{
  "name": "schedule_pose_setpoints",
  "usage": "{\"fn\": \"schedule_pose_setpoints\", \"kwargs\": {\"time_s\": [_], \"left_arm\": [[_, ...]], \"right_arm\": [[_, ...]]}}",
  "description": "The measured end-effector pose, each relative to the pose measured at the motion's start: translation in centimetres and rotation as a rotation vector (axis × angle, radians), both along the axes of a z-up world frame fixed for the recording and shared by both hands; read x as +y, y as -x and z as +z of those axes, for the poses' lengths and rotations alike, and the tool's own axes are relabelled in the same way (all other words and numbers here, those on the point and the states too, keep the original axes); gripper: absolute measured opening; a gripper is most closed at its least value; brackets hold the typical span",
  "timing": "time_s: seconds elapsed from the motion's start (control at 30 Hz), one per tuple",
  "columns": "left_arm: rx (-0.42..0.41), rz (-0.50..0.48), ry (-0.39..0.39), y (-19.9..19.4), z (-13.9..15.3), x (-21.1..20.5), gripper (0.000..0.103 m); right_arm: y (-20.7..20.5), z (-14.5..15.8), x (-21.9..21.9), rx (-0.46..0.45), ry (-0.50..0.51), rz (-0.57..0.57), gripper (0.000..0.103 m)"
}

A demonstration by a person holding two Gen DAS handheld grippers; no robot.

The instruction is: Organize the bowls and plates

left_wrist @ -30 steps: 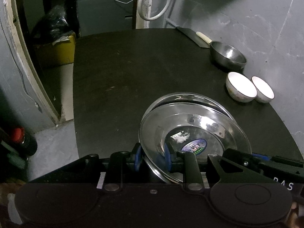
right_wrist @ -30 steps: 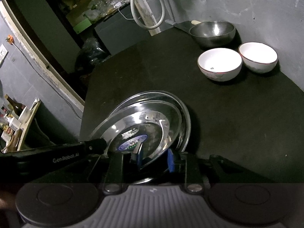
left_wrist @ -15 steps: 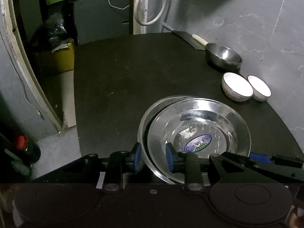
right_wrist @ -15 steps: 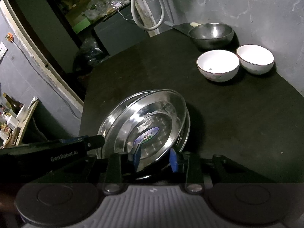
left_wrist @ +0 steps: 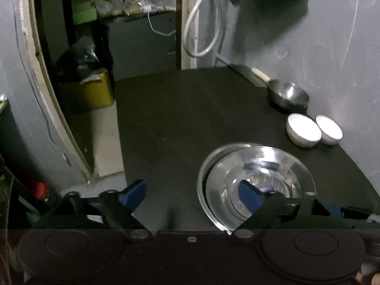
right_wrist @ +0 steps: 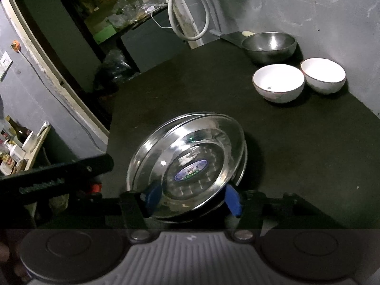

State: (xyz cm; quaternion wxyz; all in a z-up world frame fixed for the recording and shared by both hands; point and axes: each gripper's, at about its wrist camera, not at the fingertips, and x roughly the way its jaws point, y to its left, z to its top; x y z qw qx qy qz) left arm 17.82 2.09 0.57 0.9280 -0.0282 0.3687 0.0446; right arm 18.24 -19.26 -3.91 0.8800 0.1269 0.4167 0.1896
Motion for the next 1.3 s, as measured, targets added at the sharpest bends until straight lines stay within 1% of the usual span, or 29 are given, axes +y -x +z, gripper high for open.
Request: {"fn": "schedule_pose_setpoints", "kwargs": {"time_s": [0.07, 0.1, 0.17, 0.33, 0.37, 0.53, 0.67, 0.87, 0.97, 1.07, 1.13, 1.3], "left_arm": [[-0.026, 0.007, 0.005, 0.5, 0.5, 0.3, 0.100], [-0.039, 0.011, 0.010, 0.8, 0.7, 0.4, 0.101], [-0.056, 0.011, 0.022, 1.1, 1.1, 0.5, 0.102], [-0.098, 0.000, 0.058, 1.8, 1.7, 0.3, 0.102], [-0.106, -0.002, 0.065, 1.9, 1.8, 0.1, 0.102], [-0.140, -0.017, 0.116, 2.2, 1.9, -0.7, 0.102], [-0.139, -0.027, 0.140, 1.9, 1.5, -1.9, 0.102], [-0.112, -0.044, 0.144, 1.4, 0.7, -4.3, 0.102], [-0.094, -0.056, 0.140, 0.7, 0.4, -5.5, 0.102], [-0.084, -0.063, 0.113, -0.4, 0.6, -6.2, 0.102], [-0.084, -0.045, 0.088, -1.5, 1.3, -6.4, 0.102], [-0.130, 0.017, 0.029, -5.4, 4.2, -6.0, 0.102]], "right_arm": [[0.4, 0.2, 0.1, -0.002, 0.011, 0.003, 0.073], [0.7, 0.3, 0.0, -0.005, 0.015, 0.005, 0.075], [1.3, 1.0, -0.2, -0.026, 0.029, 0.007, 0.086], [2.8, 3.1, -1.6, -0.086, 0.064, -0.008, 0.101], [3.2, 3.5, -2.0, -0.096, 0.079, -0.016, 0.102], [5.3, 5.1, -4.1, -0.143, 0.174, -0.070, 0.103], [6.1, 5.5, -6.0, -0.136, 0.240, -0.117, 0.103], [5.8, 4.8, -8.6, -0.086, 0.261, -0.159, 0.103], [4.8, 5.0, -9.6, -0.088, 0.249, -0.163, 0.103], [3.0, 6.5, -10.4, -0.146, 0.222, -0.167, 0.103], [1.5, 8.0, -10.8, -0.193, 0.209, -0.173, 0.103], [-3.2, 12.0, -11.9, -0.342, 0.182, -0.118, 0.103]]}}
